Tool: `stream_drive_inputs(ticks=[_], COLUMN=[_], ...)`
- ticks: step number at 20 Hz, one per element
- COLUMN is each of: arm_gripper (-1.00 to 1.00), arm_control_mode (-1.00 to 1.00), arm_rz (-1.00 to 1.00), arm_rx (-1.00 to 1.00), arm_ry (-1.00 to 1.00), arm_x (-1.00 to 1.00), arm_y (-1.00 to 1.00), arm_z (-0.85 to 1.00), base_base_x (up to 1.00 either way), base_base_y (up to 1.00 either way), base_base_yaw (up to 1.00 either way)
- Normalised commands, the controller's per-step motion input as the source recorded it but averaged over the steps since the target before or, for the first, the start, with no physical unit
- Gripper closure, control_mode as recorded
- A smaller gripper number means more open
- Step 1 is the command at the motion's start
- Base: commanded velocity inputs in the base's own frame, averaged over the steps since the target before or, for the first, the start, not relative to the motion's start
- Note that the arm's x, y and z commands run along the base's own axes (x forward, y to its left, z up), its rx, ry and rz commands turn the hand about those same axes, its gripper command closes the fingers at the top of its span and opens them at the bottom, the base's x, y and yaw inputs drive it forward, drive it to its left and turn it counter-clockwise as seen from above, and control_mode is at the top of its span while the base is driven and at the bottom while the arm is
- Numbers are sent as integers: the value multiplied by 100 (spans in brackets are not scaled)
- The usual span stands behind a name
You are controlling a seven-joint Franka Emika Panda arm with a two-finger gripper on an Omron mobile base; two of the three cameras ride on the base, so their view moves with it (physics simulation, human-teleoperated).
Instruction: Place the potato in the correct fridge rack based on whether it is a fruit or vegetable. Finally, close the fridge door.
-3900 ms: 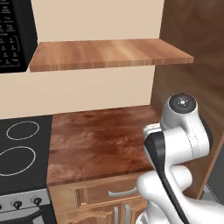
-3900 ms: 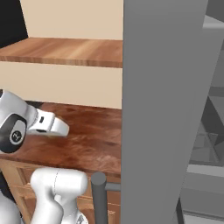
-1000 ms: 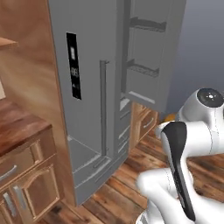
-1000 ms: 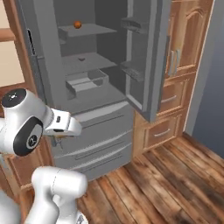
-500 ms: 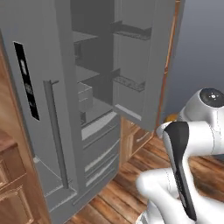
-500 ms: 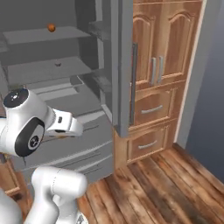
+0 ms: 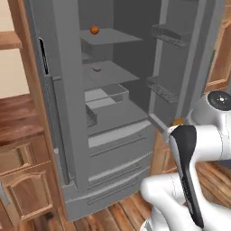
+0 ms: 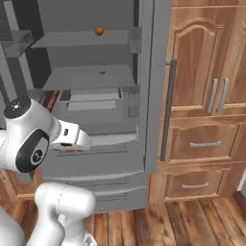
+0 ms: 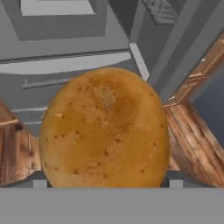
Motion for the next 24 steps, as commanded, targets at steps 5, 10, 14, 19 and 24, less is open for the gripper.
stream_drive_inputs(ticks=[5, 10, 14, 19, 24], arm_gripper=[100, 100, 100, 100, 100], arm_control_mode=[100, 100, 100, 100, -100], arm_rz=[0, 0, 0, 0, 5], arm_rx=[0, 0, 0, 0, 2], arm_ry=[0, 0, 0, 0, 0], arm_x=[0, 0, 0, 0, 77], arm_y=[0, 0, 0, 0, -6], arm_z=[0, 0, 0, 0, 0], base_base_x=[67, 88, 99, 94, 0], base_base_y=[-37, -12, 0, -2, 0], base_base_yaw=[46, 20, 12, 7, 0])
